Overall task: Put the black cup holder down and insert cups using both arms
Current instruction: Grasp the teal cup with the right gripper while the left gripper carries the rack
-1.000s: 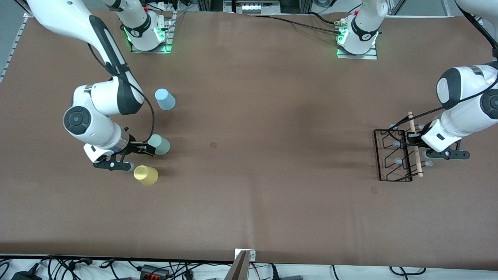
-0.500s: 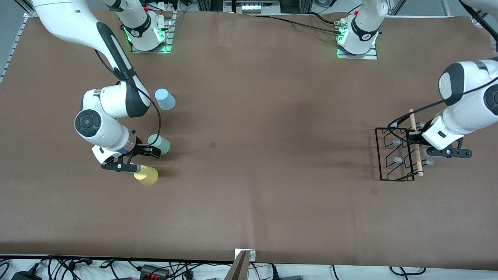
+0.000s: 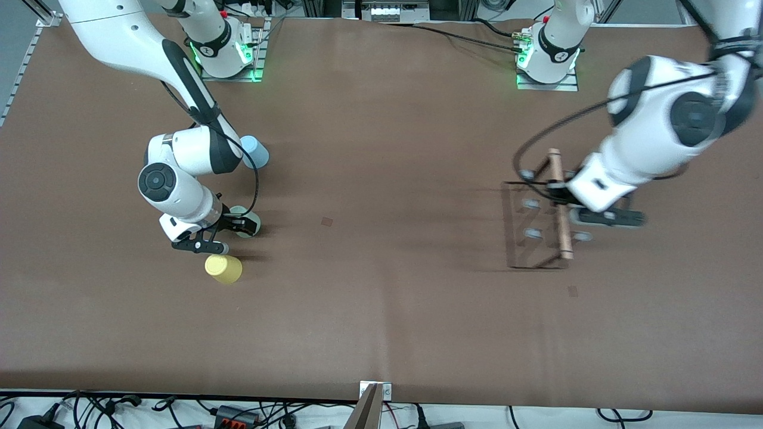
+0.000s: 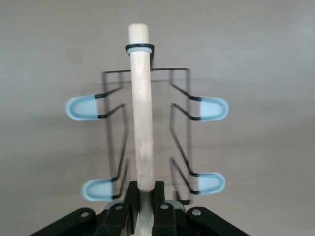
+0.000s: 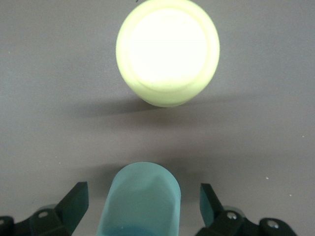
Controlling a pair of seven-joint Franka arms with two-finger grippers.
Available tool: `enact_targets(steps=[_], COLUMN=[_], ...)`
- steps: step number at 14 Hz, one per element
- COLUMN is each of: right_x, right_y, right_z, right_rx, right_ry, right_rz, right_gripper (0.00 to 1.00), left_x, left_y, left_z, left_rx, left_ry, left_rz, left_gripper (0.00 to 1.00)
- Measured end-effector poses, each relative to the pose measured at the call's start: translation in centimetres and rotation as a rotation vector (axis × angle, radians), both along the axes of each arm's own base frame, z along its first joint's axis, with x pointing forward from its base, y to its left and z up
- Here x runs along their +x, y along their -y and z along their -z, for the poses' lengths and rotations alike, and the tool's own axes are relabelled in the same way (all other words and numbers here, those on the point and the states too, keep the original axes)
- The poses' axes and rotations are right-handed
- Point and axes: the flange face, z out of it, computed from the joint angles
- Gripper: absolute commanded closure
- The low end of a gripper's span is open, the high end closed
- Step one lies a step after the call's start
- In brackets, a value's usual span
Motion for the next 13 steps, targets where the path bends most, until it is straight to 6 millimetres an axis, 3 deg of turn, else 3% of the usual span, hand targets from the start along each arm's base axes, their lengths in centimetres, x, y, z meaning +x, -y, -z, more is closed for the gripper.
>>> enact_targets(steps=[5, 7, 10, 13], right_x=[-1.1, -1.7, -2.2, -2.8], right_y=[-0.7, -0.9, -0.9, -0.7], right_z=[0.5, 0.3, -0.3, -0.1], right_rx=[-0.004, -0.005, -0.006, -0.008], right_ry=[-0.017, -0.020, -0.018, -0.027], right_rz=[-0.005, -0.002, -0.001, -0.001], right_gripper=[0.00, 0.00, 0.00, 0.00], left_x=[-4.4, -6.4, -8.4, -9.5], left_y=[16.3, 21.1, 25.2, 26.9], left_z=[3.4, 5.3, 7.8, 8.5], left_rx=[-0.062, -0.083, -0.071, -0.041], left_ry=[0.005, 0.007, 0.035, 0.060], left_rz=[-0.087, -0.112, -0.098, -0.058], left_gripper=[0.99, 0.99, 0.99, 0.98])
